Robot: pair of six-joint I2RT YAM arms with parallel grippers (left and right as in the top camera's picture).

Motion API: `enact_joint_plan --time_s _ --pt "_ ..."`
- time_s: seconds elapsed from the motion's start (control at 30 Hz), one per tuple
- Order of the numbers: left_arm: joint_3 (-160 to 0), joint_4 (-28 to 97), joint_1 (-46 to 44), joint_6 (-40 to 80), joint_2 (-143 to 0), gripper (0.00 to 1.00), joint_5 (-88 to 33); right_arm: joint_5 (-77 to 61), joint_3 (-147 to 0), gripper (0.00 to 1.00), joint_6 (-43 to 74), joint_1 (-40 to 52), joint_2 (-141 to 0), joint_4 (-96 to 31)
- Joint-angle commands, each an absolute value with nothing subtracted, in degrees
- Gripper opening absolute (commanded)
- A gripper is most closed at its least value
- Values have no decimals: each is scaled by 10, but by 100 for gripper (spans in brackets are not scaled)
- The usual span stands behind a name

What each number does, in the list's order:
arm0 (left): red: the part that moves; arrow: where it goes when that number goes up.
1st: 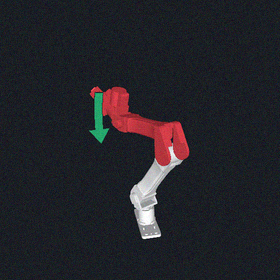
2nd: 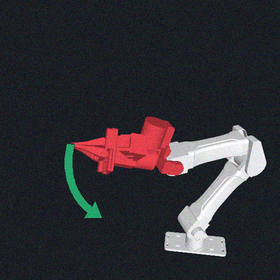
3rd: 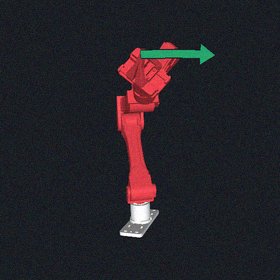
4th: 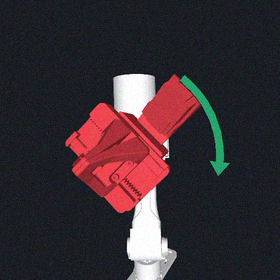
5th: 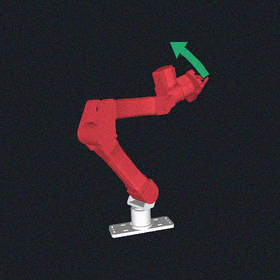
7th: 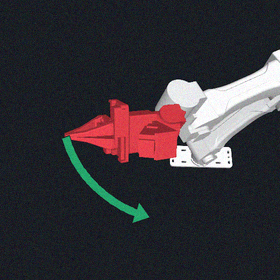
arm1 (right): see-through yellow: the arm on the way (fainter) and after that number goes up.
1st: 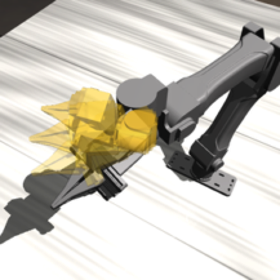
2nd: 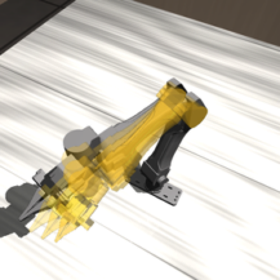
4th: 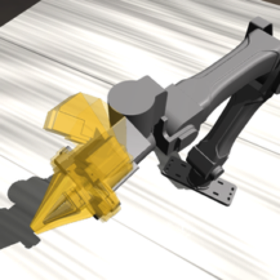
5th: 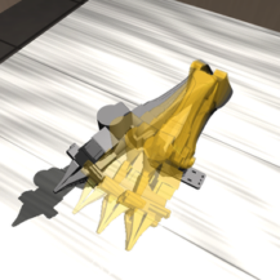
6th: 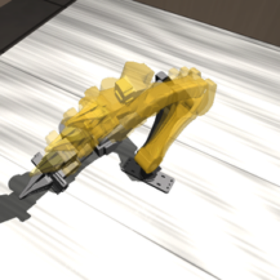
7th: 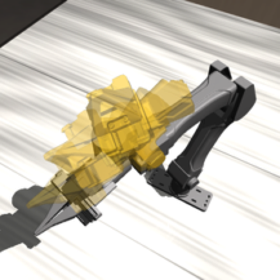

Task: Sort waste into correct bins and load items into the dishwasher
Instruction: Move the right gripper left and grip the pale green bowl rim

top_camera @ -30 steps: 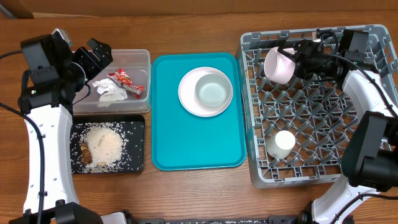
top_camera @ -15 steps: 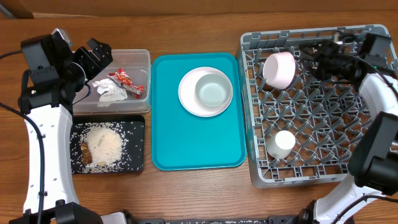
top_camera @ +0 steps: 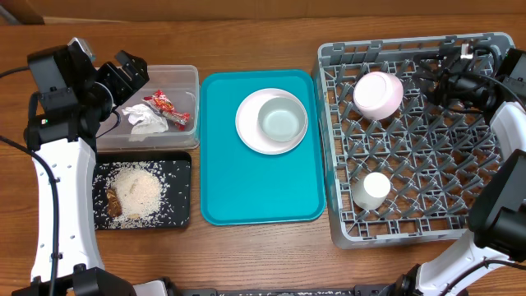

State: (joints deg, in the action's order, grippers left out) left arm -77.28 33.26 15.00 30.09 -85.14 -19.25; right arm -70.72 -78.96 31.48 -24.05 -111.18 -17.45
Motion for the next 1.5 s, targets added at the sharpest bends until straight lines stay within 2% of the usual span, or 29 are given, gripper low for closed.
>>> enact_joint_plan --time_s 0.0,0.33,0.67,0.93,1.13,1.33,1.47 --pt "-778 332 149 305 -855 100 -189 -812 -784 69 313 -226 -1114 -175" --pt "-778 332 149 305 -855 100 -189 -801 -784 69 311 -136 -1114 -184" --pt "-778 332 149 305 -855 100 -189 -664 -784 69 261 24 -1114 -204" --pt "-778 332 149 305 -855 100 -189 -475 -784 69 223 192 -1114 -225" --pt "-778 332 149 305 -855 100 -189 -207 -784 69 177 293 -1114 -261" --pt "-778 332 149 305 -855 100 -189 -54 -784 69 175 348 -1114 -257" --pt "-778 332 149 305 -855 100 -189 -34 -783 69 133 355 -1114 -243"
